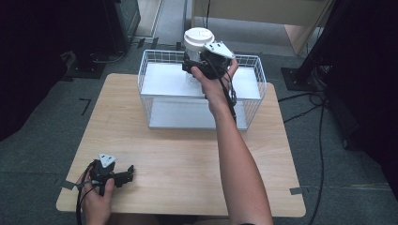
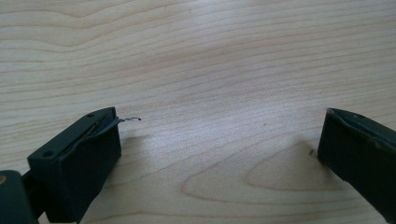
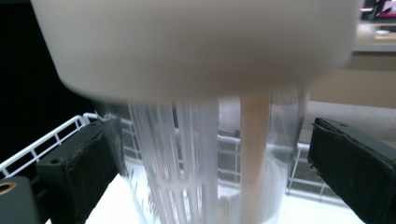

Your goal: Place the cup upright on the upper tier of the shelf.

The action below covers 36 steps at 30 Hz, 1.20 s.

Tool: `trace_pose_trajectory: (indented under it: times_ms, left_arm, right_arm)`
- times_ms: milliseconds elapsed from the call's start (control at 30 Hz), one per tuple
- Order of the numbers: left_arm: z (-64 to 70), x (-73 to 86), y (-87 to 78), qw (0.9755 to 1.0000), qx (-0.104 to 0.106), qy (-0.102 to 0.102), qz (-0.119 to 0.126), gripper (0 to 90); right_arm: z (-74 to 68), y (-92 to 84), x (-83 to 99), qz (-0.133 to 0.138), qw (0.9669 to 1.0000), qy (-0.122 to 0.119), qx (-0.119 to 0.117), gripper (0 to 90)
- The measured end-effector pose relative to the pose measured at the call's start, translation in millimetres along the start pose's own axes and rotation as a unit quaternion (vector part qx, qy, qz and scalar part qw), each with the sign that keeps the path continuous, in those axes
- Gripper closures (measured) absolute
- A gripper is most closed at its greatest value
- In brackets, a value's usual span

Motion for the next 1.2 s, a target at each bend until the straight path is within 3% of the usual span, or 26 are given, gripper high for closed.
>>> trace_pose_trajectory:
  times_ms: [367, 700, 1200]
  left_arm:
    - [0.0, -0.1, 0.3, 1.0000, -0.001, 0.000, 0.001, 0.0]
    - [-0.1, 0.1, 0.1, 1.0000, 0.000, 0.001, -0.001, 0.0]
    - [-0.1, -0.1, 0.3, 1.0000, -0.001, 0.000, 0.001, 0.0]
  right_arm:
    - [13.6, -6.7, 34.3, -0.024, 0.9997, 0.003, -0.006, 2.9]
    - [26.8, -24.2, 66.7, -0.033, 0.9993, 0.013, -0.013, 2.9]
    - [39.0, -77.3, 93.0, -0.016, 0.9988, 0.019, -0.042, 5.5]
Point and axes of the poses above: each handheld gripper's, and its own axes: y roughly forward along the jaws, x roughly out of its underside, z roughly to its right, the point moved 6 cm from there along y, roughly forward along the jaws, and after that the axes turned 9 degrees about y, right-handed, at the moved point
